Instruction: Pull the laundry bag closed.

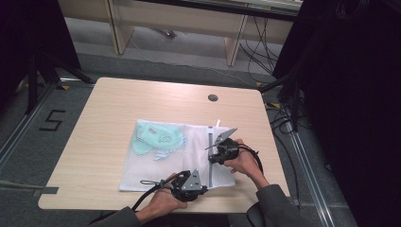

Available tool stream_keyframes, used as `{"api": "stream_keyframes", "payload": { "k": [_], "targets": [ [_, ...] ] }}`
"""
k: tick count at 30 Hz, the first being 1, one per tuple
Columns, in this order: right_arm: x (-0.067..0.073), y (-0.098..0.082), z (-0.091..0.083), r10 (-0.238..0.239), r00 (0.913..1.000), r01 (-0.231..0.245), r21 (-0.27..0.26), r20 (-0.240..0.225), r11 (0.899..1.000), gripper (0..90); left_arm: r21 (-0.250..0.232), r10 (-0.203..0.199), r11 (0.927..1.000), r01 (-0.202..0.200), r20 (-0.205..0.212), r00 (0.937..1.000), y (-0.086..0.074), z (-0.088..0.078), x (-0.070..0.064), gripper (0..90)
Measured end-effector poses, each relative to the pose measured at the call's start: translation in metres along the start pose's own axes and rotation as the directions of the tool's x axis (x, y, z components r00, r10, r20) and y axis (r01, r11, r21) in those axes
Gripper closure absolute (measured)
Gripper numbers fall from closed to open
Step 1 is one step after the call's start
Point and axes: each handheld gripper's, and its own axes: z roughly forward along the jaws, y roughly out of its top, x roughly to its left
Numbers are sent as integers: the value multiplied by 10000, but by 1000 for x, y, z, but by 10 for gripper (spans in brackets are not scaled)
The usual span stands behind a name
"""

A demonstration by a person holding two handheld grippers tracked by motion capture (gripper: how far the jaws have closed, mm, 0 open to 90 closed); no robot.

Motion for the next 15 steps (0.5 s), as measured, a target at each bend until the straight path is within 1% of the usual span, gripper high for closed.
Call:
{"api": "stream_keyframes", "payload": {
  "k": [1, 2, 3, 5, 6, 7, 8, 9, 10, 11, 13, 14, 15],
  "targets": [
    [0, 1, -1, 117, 9999, -117, 38, 79, 9999, 863, 62, -2, 10000, 2, 18, 10000, -1, 0, 0, 883],
    [-1, 2, 0, -27, 10000, 28, -35, 78, 10000, 863, 186, 51, 9998, -52, 67, 10000, -1, 0, 1, 883],
    [-2, 2, 0, -18, 10000, 18, -20, 80, 10000, 862, 114, -25, 9999, 24, 82, 10000, -1, 1, 0, 884],
    [-2, 3, 0, -27, 9999, 26, 97, 125, 9999, 863, 91, -36, 10000, 35, 92, 10000, -2, 2, 0, 883],
    [-2, 4, 0, -108, 9998, 108, -3, 138, 9999, 863, 131, -9, 9999, 8, 45, 10000, -3, 2, 0, 883],
    [-2, 5, 1, -86, 9999, 86, -48, 69, 10000, 863, 156, -11, 9999, 10, 68, 10000, -3, 2, 0, 883],
    [-1, 5, 0, 46, 9998, -47, 41, 214, 10000, 863, 162, -29, 9999, 28, 63, 10000, -3, 2, 0, 884],
    [-2, 5, 0, 36, 9998, -38, 85, 206, 10000, 863, 72, -103, 9999, 103, 91, 9999, -2, 2, 0, 884],
    [-3, 4, 2, 159, 9996, -161, 73, 226, 9998, 863, 84, -54, 10000, 54, 67, 10000, -2, 2, -1, 884],
    [-5, 4, 3, -3, 9999, 2, 107, 153, 9999, 863, 93, -42, 9999, 41, 77, 10000, -2, 2, -1, 884],
    [-5, 6, 1, 149, 9996, -152, 117, 250, 9998, 863, 183, -67, 9998, 65, 116, 9999, -3, 1, 1, 884],
    [-5, 6, 2, 275, 9992, -275, -18, 274, 9996, 863, 192, -79, 9998, 77, 81, 9999, -3, 1, 1, 884],
    [-6, 6, 3, 319, 9991, -320, 36, 265, 9995, 863, 79, -179, 9998, 179, 46, 9998, -2, 1, 1, 884]
  ]
}}
